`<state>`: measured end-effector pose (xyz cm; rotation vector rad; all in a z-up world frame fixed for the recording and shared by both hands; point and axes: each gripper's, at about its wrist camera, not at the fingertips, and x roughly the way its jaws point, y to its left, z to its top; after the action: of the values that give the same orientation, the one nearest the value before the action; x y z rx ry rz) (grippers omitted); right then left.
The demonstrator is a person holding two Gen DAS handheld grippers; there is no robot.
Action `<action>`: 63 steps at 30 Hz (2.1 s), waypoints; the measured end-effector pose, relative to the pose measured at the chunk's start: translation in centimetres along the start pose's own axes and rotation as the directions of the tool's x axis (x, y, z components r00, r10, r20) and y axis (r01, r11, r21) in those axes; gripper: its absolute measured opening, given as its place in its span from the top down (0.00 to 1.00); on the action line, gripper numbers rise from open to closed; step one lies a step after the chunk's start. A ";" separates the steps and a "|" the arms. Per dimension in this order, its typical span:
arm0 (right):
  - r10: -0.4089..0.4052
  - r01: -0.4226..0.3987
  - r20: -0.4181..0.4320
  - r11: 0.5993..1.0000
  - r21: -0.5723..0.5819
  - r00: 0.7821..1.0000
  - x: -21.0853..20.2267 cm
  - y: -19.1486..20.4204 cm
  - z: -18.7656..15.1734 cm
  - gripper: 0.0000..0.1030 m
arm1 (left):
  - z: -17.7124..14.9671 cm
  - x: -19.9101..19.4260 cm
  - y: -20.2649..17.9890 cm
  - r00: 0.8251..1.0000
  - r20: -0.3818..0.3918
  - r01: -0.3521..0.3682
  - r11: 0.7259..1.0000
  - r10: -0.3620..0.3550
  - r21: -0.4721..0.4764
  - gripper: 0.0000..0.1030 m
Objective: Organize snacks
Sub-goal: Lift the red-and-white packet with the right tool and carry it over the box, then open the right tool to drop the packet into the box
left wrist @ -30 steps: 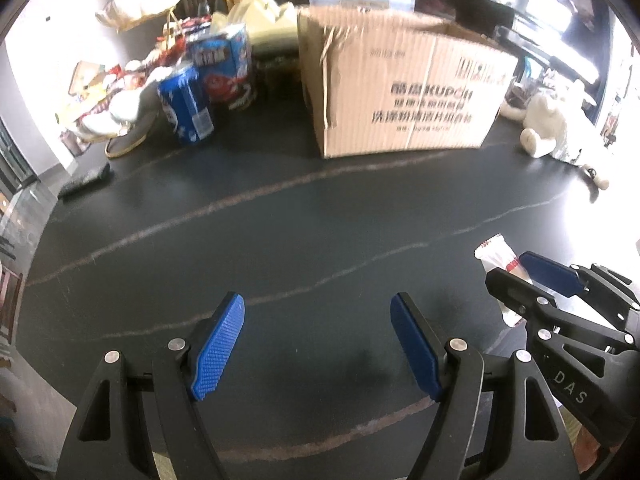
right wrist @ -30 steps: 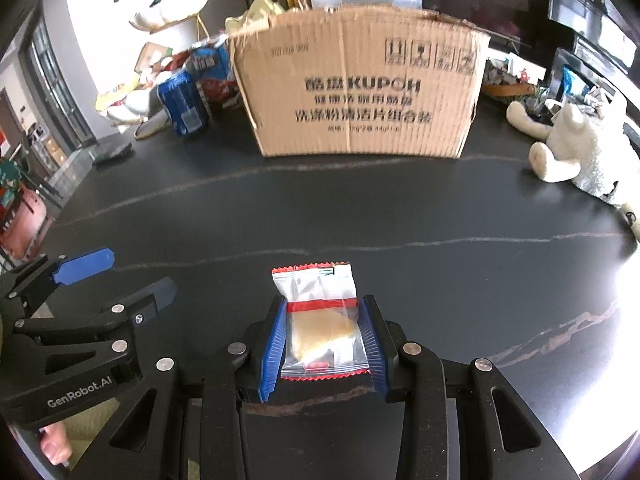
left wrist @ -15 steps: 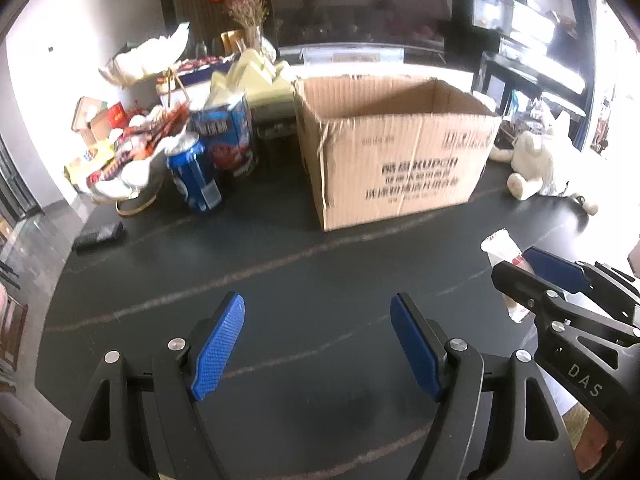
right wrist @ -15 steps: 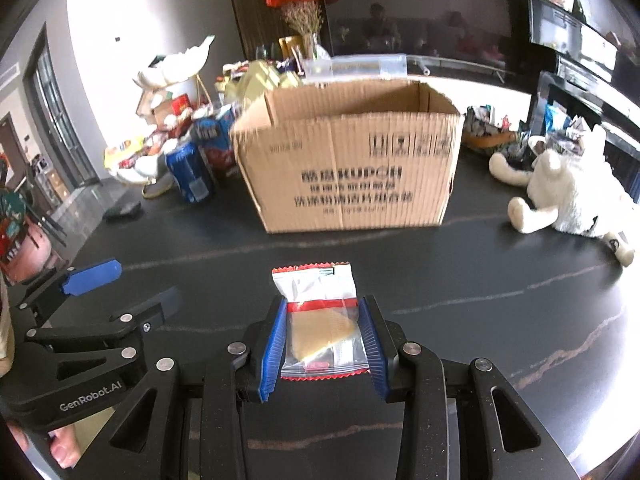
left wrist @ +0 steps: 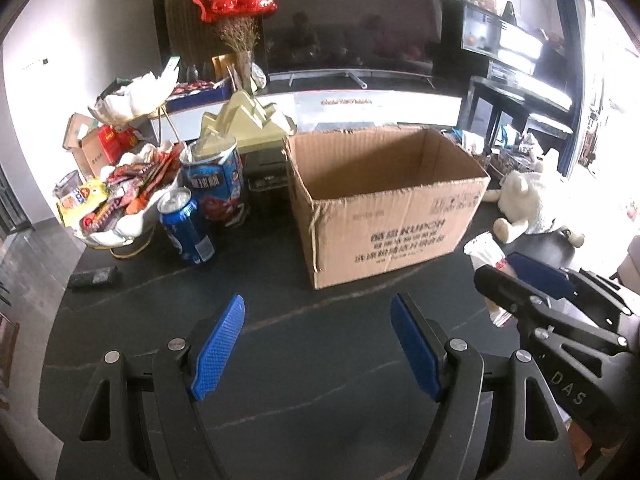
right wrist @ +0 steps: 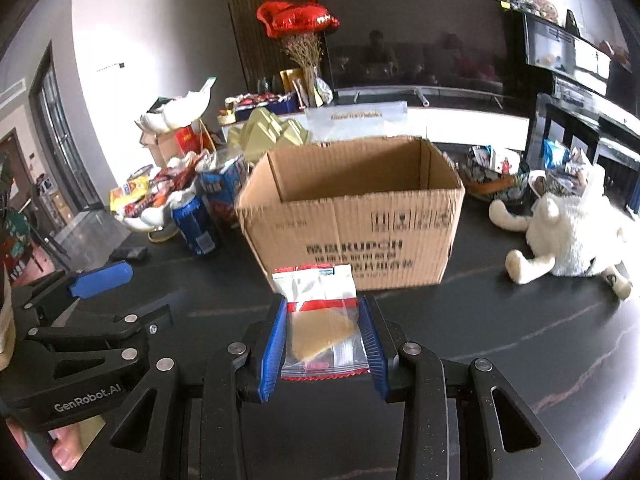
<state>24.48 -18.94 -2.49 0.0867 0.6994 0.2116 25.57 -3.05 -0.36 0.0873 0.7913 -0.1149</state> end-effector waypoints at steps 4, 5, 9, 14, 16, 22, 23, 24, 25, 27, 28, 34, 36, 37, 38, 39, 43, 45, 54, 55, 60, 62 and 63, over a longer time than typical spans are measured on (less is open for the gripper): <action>0.000 0.000 0.023 1.000 0.004 1.000 0.1 -0.3 1.5 0.63 | 1.1 0.0 0.1 1.000 0.014 -0.006 1.000 0.006 0.003 0.27; -0.003 0.003 0.030 1.000 0.001 1.000 0.2 -0.3 1.9 0.63 | 1.4 -0.1 0.1 1.000 0.020 -0.011 1.000 0.011 0.004 0.27; -0.018 0.018 0.048 1.000 -0.007 0.999 0.5 -0.5 3.7 0.63 | 2.8 -0.1 0.3 0.999 0.039 -0.022 1.000 0.022 0.008 0.27; -0.025 0.026 0.066 1.000 -0.018 0.998 1.1 -0.6 5.7 0.63 | 4.8 0.4 0.5 0.998 0.057 -0.024 1.000 0.023 0.007 0.27; -0.029 0.030 0.069 0.999 -0.018 0.997 1.4 -0.8 6.4 0.63 | 5.6 0.7 0.5 0.998 0.063 -0.030 0.999 0.029 0.011 0.27; -0.038 0.039 0.067 0.999 -0.017 0.997 2.9 -1.7 8.0 0.63 | 7.8 1.9 0.3 0.996 0.075 -0.042 0.999 0.041 0.020 0.27; -0.041 0.042 0.065 0.999 -0.018 0.997 3.3 -1.8 8.4 0.63 | 8.1 2.2 0.2 0.996 0.075 -0.046 0.999 0.044 0.022 0.27; -0.042 0.044 0.064 0.999 -0.019 0.997 3.6 -2.0 8.6 0.63 | 8.5 2.5 0.2 0.996 0.075 -0.049 0.999 0.047 0.024 0.27; -0.045 0.046 0.065 0.999 -0.020 0.997 3.9 -2.1 8.9 0.63 | 8.6 2.7 0.1 0.996 0.073 -0.050 0.998 0.048 0.026 0.27; -0.052 0.054 0.064 0.998 -0.022 0.997 4.6 -2.4 9.5 0.63 | 9.0 3.3 0.2 0.996 0.071 -0.052 0.998 0.050 0.027 0.27; -0.056 0.058 0.064 0.998 -0.021 0.996 5.0 -2.6 9.7 0.63 | 9.2 3.7 0.2 0.996 0.068 -0.054 0.998 0.052 0.028 0.27; -0.084 0.085 0.047 0.996 -0.011 0.995 7.0 -3.6 10.9 0.63 | 10.2 5.6 0.3 0.996 0.054 -0.066 0.997 0.064 0.026 0.27; -0.084 0.085 0.037 0.996 -0.008 0.996 7.6 -3.9 11.3 0.63 | 10.6 6.2 0.3 0.997 0.049 -0.067 0.998 0.066 0.022 0.27; -0.092 0.093 0.035 0.996 -0.010 0.995 7.9 -4.0 11.5 0.63 | 10.7 6.4 0.3 0.997 0.048 -0.066 0.998 0.065 0.019 0.27; -0.099 0.099 0.027 0.995 -0.011 0.995 8.2 -4.0 11.6 0.62 | 10.8 6.5 0.3 0.997 0.048 -0.064 0.998 0.063 0.018 0.27; -0.097 0.097 0.015 0.995 -0.005 0.995 8.4 -4.2 11.6 0.59 | 11.0 6.7 0.3 0.997 0.048 -0.065 0.998 0.064 0.016 0.27; -0.091 0.091 0.013 0.996 0.005 0.996 8.1 -4.3 11.3 0.54 | 11.0 6.5 0.2 0.996 0.057 -0.065 0.998 0.064 0.021 0.27; -0.086 0.086 0.017 0.996 0.002 0.996 7.6 -4.1 11.1 0.54 | 10.8 6.1 0.1 0.996 0.063 -0.065 0.998 0.064 0.023 0.27; -0.091 0.091 0.069 0.996 0.005 0.993 2.8 -3.0 9.2 0.48 | 8.5 1.5 0.0 0.991 0.119 -0.063 0.998 0.060 0.028 0.22; -0.092 0.092 0.069 0.996 0.004 0.993 2.1 -2.8 8.8 0.48 | 8.2 0.9 -0.1 0.990 0.127 -0.065 0.997 0.061 0.028 0.22; -0.095 0.094 0.086 0.995 0.018 0.992 -0.9 -2.6 6.9 0.43 | 6.4 -2.5 -0.5 0.982 0.176 -0.076 0.997 0.069 0.033 0.15; -0.099 0.098 0.098 0.995 0.019 0.990 -2.1 -2.4 6.0 0.40 | 5.3 -3.9 -0.8 0.979 0.191 -0.087 0.995 0.077 0.041 0.13; -0.101 0.100 0.100 0.995 0.019 0.990 -2.7 -2.3 5.5 0.39 | 5.0 -4.3 -0.9 0.978 0.194 -0.089 0.995 0.078 0.044 0.12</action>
<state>26.37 -21.86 3.07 0.0744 0.6027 0.1052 25.98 -4.20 6.18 0.1566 0.5909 -0.0632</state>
